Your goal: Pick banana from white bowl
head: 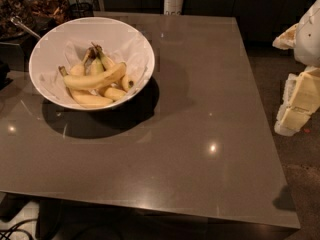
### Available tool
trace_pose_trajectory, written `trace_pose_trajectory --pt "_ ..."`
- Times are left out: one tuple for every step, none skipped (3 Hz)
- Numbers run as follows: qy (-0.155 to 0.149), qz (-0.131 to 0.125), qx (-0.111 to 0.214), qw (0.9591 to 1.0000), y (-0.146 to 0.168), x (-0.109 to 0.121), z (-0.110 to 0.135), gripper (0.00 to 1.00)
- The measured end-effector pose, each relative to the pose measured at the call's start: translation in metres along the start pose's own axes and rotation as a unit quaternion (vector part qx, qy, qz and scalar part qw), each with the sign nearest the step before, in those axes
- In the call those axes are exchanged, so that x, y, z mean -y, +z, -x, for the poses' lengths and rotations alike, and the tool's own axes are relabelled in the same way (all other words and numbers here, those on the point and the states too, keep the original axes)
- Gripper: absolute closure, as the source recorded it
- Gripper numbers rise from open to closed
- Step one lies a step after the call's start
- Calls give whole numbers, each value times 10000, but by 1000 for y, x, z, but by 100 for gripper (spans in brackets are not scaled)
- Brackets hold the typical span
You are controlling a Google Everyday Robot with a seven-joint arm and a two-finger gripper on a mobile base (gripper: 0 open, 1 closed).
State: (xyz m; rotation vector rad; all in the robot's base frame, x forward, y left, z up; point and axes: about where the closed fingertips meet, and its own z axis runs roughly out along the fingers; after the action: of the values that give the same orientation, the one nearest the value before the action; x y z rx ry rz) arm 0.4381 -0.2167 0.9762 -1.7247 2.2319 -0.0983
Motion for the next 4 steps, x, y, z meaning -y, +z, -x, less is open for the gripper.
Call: trace_pose_trajectory --pt "0 0 0 10000 0 0 0 0" --pt "126 -23 -209 9997 2 0 6 0" --pt "163 81 -659 9977 8 -9 42 0" --pt "198 57 -952 9952 19 -6 95 0"
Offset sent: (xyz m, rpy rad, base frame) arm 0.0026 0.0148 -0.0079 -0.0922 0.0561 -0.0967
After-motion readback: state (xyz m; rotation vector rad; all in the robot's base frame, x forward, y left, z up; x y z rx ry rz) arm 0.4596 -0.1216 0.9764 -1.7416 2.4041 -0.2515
